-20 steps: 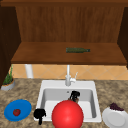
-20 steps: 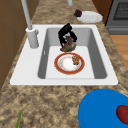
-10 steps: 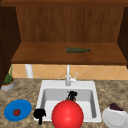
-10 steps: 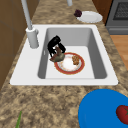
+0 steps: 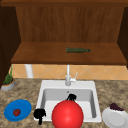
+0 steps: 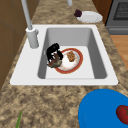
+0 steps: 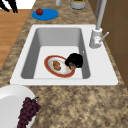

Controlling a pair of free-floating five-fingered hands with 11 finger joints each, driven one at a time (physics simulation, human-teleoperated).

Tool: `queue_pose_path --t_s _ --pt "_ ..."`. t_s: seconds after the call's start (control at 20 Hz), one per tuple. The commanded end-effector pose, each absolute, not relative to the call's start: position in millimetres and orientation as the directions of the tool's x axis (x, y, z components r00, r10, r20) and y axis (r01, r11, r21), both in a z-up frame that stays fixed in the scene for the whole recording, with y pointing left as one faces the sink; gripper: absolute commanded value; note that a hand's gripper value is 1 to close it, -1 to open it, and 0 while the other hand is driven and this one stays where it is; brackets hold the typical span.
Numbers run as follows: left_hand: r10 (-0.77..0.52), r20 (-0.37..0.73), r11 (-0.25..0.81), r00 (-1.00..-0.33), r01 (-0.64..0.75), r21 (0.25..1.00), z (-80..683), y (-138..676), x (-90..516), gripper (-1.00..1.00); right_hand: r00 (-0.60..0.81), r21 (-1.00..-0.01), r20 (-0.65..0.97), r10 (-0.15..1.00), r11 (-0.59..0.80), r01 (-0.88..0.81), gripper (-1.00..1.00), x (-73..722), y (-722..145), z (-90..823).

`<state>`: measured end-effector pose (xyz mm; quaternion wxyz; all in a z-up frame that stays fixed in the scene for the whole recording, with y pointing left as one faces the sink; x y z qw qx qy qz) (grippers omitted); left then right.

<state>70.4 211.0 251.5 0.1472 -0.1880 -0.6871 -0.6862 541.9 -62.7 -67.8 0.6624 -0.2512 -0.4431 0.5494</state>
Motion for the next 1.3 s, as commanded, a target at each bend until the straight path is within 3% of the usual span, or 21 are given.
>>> queue_pose_path --t_s 0.0,0.2,0.85,1.25 --pt "0.056 0.46 -0.012 -0.886 0.46 0.888 251.5 211.0 70.4 0.0 0.004 -0.822 0.301 0.954 0.262 -0.505 1.0 535.9 -62.6 -99.0" --pt "0.056 0.46 -0.012 -0.886 0.46 0.888 251.5 211.0 70.4 0.0 -0.047 -0.846 0.349 0.936 0.293 -0.445 1.0 520.2 -67.5 -74.7" --pt "0.056 0.46 -0.012 -0.886 0.46 0.888 251.5 211.0 70.4 0.0 -0.025 -0.827 0.347 0.938 0.293 -0.479 1.0 485.7 -45.2 -15.0" --pt "0.056 0.46 -0.012 -0.886 0.46 0.888 251.5 211.0 70.4 0.0 -0.041 -0.824 0.369 0.928 0.307 -0.476 1.0 467.8 -57.1 -27.3"
